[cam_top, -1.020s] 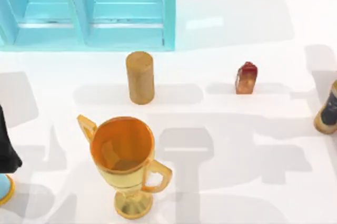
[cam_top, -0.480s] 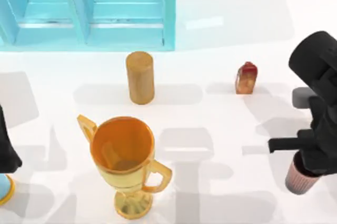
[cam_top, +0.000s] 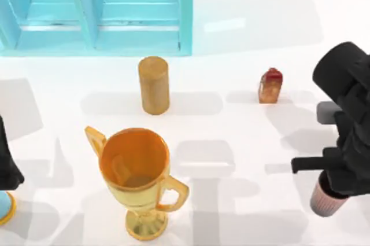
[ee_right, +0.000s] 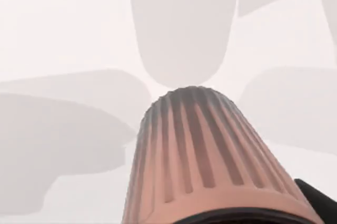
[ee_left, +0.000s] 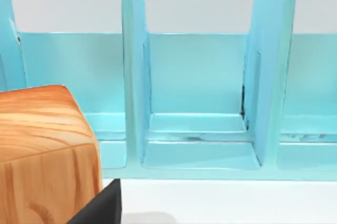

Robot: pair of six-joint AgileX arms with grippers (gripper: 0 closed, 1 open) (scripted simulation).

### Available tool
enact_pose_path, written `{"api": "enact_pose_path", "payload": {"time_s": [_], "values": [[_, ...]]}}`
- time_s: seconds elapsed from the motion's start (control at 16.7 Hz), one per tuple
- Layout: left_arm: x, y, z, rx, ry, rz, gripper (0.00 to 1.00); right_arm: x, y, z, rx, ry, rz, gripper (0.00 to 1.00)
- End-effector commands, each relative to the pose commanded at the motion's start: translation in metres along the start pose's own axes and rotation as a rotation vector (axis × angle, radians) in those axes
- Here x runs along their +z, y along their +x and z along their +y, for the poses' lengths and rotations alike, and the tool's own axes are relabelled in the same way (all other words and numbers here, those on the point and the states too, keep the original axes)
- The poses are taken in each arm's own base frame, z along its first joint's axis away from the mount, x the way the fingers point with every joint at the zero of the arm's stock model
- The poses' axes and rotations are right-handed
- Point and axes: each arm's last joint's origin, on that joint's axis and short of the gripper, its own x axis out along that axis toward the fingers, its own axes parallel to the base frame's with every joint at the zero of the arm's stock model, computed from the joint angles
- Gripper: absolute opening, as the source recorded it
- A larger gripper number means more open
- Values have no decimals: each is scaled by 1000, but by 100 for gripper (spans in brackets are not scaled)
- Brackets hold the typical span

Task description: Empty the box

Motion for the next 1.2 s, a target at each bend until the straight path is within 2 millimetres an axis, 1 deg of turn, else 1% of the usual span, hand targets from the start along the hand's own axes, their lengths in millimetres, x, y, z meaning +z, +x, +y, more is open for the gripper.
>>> {"api": "enact_pose_path", "payload": {"time_s": [0.3,0.54,1.2], "values": [[0,0,0,0,0,0,100,1,31,3,3,11,-14,0],[0,0,0,0,0,0,100,0,33,3,3,11,-11,0],[0,0,0,0,0,0,100,0,33,3,3,11,-11,83]]}}
